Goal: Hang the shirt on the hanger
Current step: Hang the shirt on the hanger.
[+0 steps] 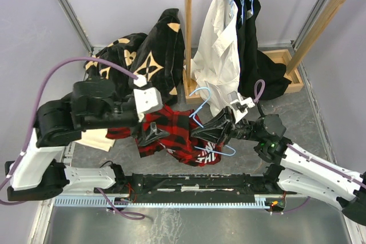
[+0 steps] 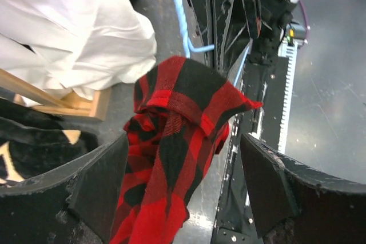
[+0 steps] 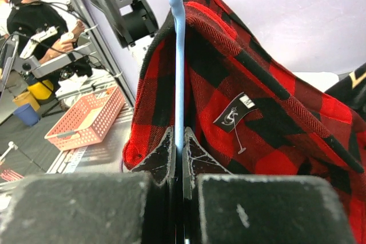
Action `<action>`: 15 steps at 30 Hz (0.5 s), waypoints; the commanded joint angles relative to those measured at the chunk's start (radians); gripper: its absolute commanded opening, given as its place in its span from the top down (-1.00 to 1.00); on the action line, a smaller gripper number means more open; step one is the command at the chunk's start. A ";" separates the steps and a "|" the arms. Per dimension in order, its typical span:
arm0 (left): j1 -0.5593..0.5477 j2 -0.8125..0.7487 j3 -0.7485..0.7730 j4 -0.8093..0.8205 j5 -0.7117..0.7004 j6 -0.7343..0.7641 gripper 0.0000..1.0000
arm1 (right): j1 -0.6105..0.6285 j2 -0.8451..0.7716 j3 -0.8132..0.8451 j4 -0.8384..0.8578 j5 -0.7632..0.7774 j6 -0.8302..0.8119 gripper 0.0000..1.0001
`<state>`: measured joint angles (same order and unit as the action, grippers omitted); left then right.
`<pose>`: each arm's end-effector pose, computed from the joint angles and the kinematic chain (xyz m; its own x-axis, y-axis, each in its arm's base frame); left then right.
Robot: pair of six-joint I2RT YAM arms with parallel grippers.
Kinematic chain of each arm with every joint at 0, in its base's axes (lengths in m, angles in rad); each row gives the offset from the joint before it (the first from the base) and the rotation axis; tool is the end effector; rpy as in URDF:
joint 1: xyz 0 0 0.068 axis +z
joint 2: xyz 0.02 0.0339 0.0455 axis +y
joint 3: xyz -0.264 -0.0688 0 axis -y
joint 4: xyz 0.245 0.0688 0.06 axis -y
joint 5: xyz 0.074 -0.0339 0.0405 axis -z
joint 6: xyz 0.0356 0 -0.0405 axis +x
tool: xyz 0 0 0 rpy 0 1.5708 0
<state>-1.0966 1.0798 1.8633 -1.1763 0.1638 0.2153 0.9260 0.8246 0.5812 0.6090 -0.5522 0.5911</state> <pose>0.0531 -0.1161 0.5200 0.0315 0.4003 -0.9158 0.9620 0.2364 0.1364 0.0995 0.1634 0.3438 -0.3649 0.3042 -0.8800 -0.9292 -0.0594 0.3647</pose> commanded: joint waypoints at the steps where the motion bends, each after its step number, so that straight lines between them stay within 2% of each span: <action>1: -0.003 0.007 -0.033 -0.011 0.078 0.006 -0.67 | -0.004 -0.054 0.095 -0.065 -0.085 -0.055 1.00; 5: -0.004 0.025 -0.028 -0.013 0.101 0.011 -0.54 | -0.004 -0.056 0.110 -0.083 -0.102 -0.053 1.00; 9: -0.004 0.051 -0.024 -0.024 0.158 0.018 -0.14 | -0.005 -0.043 0.121 -0.084 -0.106 -0.054 1.00; 15: -0.003 0.073 -0.036 -0.042 0.193 0.019 0.31 | -0.004 -0.039 0.129 -0.086 -0.097 -0.057 1.00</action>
<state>-1.0966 1.1446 1.8217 -1.2121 0.2996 0.2153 0.9260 0.7959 0.6476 0.4637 -0.6476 0.5510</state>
